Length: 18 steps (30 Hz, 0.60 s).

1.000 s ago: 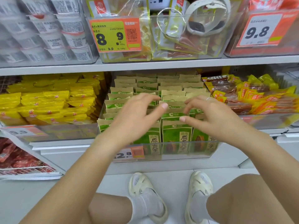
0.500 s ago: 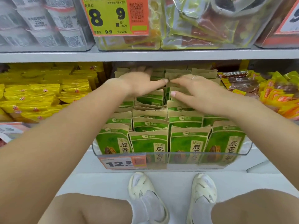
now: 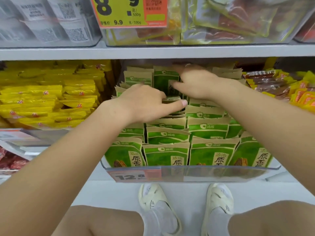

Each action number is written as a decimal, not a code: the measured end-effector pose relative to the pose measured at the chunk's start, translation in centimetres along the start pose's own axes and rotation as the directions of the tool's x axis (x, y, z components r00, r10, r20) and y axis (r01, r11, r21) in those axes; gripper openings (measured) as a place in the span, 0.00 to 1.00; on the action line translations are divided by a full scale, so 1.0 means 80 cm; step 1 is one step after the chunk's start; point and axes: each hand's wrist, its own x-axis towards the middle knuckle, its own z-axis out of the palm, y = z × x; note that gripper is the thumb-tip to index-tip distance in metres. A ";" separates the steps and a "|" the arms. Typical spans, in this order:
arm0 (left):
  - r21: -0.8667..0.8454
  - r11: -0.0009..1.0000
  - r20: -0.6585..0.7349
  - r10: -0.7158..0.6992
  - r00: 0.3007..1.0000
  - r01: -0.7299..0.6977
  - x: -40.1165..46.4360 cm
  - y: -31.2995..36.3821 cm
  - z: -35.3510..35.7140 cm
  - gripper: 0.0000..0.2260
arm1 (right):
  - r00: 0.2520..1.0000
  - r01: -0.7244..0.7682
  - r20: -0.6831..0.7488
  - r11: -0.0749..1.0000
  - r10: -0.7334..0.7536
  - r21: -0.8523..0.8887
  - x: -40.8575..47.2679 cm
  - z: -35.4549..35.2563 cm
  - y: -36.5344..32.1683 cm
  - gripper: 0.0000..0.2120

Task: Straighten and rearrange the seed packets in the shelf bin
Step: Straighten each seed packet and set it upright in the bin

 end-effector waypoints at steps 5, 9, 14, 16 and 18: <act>0.009 1.000 0.014 0.000 1.000 0.000 -0.012 0.004 0.003 0.39 | 0.991 -0.123 -0.080 0.979 0.111 -0.165 0.020 0.004 -0.019 0.16; -0.017 0.999 0.075 -0.036 0.997 0.038 -0.011 0.004 -0.002 0.40 | 0.989 -0.135 -0.085 0.965 0.118 -0.226 0.018 0.005 -0.026 0.10; -0.041 0.997 0.159 -0.056 0.986 0.063 -0.013 0.003 -0.011 0.40 | 0.990 -0.052 -0.142 0.982 0.027 -0.180 0.002 -0.002 -0.033 0.04; -0.043 0.997 0.150 -0.061 0.987 0.068 -0.015 0.004 -0.013 0.40 | 0.986 -0.003 -0.166 0.981 -0.030 -0.196 -0.011 -0.003 -0.035 0.05; -0.052 0.995 0.132 -0.073 0.989 0.080 -0.020 0.005 -0.013 0.38 | 0.978 0.033 -0.193 0.976 -0.076 -0.214 -0.022 -0.005 -0.035 0.07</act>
